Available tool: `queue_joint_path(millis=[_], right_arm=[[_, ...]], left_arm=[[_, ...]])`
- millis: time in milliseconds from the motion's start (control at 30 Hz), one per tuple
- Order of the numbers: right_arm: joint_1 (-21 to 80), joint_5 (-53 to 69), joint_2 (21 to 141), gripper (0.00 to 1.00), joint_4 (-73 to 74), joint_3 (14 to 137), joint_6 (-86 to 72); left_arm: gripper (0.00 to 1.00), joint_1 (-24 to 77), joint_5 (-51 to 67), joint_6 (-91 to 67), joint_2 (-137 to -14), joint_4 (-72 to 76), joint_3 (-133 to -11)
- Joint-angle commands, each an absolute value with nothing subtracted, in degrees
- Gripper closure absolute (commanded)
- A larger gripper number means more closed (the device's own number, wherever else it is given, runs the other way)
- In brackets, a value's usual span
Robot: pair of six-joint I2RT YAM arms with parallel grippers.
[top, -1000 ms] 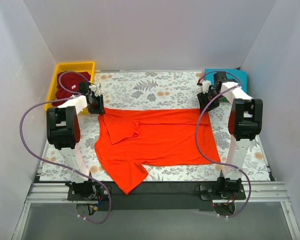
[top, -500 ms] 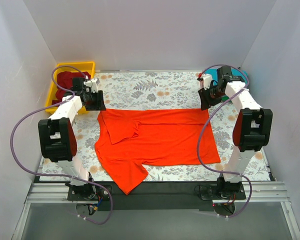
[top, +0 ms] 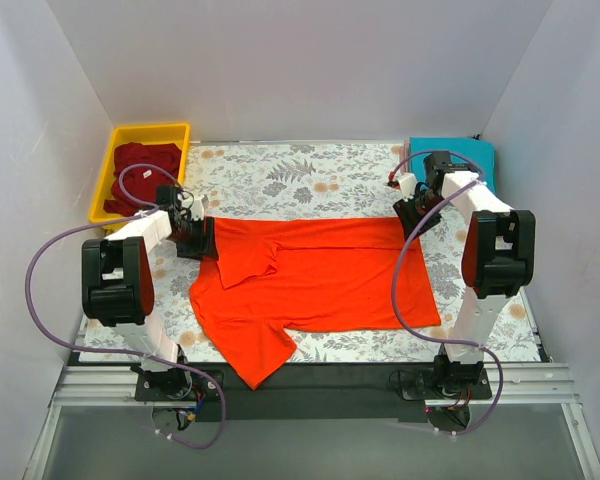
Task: Fold and stack the t-shirts
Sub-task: Fold the tshirt
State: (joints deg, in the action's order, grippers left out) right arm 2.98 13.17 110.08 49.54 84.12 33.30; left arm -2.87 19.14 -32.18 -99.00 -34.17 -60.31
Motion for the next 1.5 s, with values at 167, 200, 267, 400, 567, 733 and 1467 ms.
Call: queue_joint_path(millis=[167,200,267,400,567,733,1467], right_arm=[[3.69,11.6,109.95,0.53,48.78,80.95,37.0],[3.69,11.34,110.13,0.54,48.43,80.43,37.26],[3.69,10.46,110.65,0.57,47.9,79.98,37.53],[3.78,9.76,111.71,0.67,46.94,79.54,37.88],[3.78,9.05,111.97,0.88,46.32,79.63,37.88],[3.78,8.88,112.06,0.99,46.32,79.72,37.88],[3.69,4.22,109.6,0.99,46.58,79.37,40.52]], left_arm=[[0.48,-4.39,21.44,-34.54,-97.64,-34.89,-61.7],[0.48,-4.48,21.79,-34.72,-97.73,-35.15,-61.96],[0.48,-4.83,22.32,-35.42,-98.0,-35.33,-62.14],[0.49,-5.97,23.99,-36.65,-97.74,-35.07,-62.66],[0.49,-7.29,30.65,-37.79,-96.68,-35.42,-63.46],[0.49,-7.38,34.45,-38.93,-96.59,-35.51,-64.34],[0.44,-10.63,28.83,-43.33,-104.15,-33.22,-63.28]])
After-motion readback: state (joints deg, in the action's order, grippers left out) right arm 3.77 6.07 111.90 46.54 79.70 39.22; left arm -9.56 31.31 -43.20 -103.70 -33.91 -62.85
